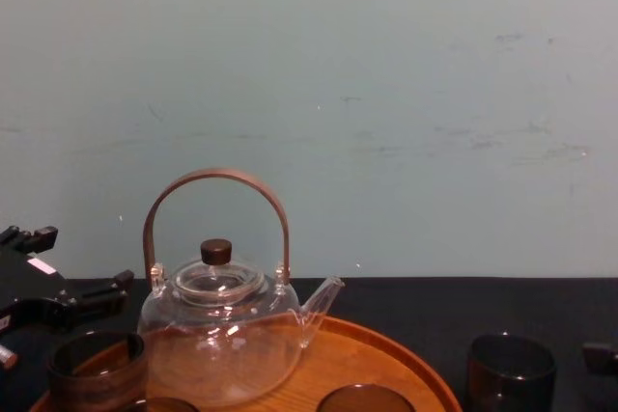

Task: Pick up the glass from the table and place it on the tray.

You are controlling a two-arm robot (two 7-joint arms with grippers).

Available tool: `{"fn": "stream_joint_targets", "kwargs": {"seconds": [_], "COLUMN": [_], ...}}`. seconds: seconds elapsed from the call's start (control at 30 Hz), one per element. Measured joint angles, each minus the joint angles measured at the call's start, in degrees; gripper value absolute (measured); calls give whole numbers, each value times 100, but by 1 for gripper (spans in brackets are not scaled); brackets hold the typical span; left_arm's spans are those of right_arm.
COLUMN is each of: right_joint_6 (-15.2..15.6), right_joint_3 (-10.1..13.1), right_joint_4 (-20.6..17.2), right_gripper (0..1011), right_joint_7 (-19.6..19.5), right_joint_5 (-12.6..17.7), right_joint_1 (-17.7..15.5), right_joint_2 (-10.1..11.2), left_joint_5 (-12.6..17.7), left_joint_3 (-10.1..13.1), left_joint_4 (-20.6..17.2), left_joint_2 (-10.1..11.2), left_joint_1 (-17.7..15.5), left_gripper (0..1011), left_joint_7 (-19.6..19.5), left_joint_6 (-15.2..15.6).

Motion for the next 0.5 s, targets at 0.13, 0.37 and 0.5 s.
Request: {"fn": "stream_joint_targets", "kwargs": {"seconds": [0.13, 0.37, 0.5], "right_joint_6": [190, 302, 342], "right_joint_3": [-39, -202, -310], "right_joint_4": [111, 249, 359], "right_gripper": [1002, 1002, 1002], "right_joint_7": [4, 124, 209], "right_joint_5": [-30, -136, -209], "right_joint_1": [94, 247, 367], "right_joint_2": [-75, -150, -205], "left_joint_5": [0, 0, 0], "left_joint_3": [0, 0, 0], "left_joint_4": [0, 0, 0], "left_joint_2": [0, 0, 0], "left_joint_1": [0, 0, 0], "left_gripper": [1001, 1001, 1001], "left_joint_7": [0, 0, 0], "left_joint_6": [0, 0, 0]}}
